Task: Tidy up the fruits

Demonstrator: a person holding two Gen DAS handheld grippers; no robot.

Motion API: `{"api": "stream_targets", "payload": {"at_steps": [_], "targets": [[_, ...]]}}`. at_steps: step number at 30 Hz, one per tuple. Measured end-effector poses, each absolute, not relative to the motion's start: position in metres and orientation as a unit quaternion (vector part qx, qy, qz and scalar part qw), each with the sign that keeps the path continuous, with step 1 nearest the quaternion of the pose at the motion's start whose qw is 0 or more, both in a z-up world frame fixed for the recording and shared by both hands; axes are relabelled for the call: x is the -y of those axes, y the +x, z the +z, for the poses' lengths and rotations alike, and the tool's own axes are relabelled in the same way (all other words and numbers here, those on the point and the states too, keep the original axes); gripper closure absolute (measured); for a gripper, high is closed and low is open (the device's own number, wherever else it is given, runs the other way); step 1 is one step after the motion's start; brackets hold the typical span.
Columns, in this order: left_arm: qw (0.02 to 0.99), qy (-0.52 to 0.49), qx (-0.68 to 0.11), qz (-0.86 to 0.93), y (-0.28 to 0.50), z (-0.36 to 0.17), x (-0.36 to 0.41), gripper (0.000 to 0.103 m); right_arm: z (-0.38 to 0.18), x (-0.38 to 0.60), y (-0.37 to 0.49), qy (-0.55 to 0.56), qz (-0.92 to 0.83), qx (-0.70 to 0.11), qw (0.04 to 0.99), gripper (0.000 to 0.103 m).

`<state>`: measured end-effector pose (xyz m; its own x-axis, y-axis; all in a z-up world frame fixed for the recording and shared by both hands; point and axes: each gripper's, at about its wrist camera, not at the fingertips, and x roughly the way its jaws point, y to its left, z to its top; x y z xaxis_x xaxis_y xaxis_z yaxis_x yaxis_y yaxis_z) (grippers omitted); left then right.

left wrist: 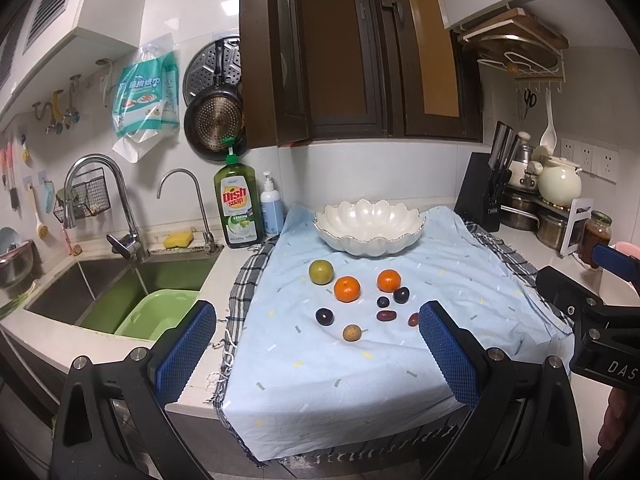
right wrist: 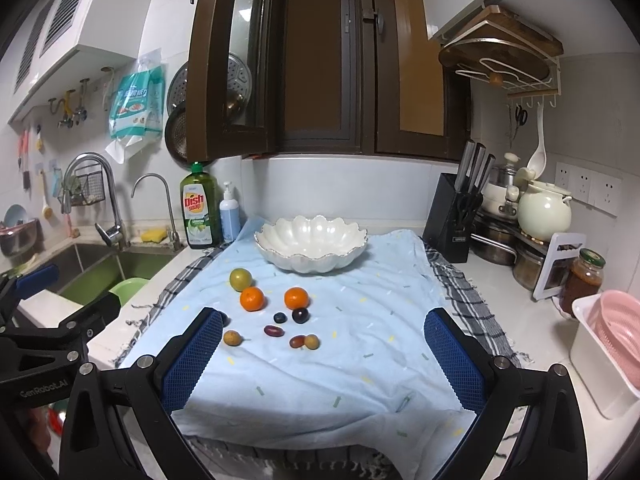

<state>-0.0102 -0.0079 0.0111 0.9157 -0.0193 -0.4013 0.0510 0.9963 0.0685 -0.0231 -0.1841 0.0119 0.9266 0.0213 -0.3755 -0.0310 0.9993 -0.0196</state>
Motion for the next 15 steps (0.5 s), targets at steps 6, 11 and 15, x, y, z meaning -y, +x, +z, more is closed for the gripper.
{"api": "stream_targets", "payload": {"at_steps": [6, 11, 15], "targets": [[0.973, 0.048, -0.225, -0.023, 0.008, -0.003, 0.012, 0.0, 0.001, 0.188, -0.007, -0.009, 0.013, -0.208, 0.978, 0.001], [0.969, 0.058, -0.238, -0.028, 0.029, -0.015, 0.019, 0.0, -0.009, 0.191, 0.013, -0.008, 0.018, -0.224, 0.974, 0.001], [0.966, 0.068, -0.249, -0.034, 0.05, -0.024, 0.024, 0.005, -0.021, 0.195, 0.035, 0.002, 0.026, -0.245, 0.969, 0.005]]}}
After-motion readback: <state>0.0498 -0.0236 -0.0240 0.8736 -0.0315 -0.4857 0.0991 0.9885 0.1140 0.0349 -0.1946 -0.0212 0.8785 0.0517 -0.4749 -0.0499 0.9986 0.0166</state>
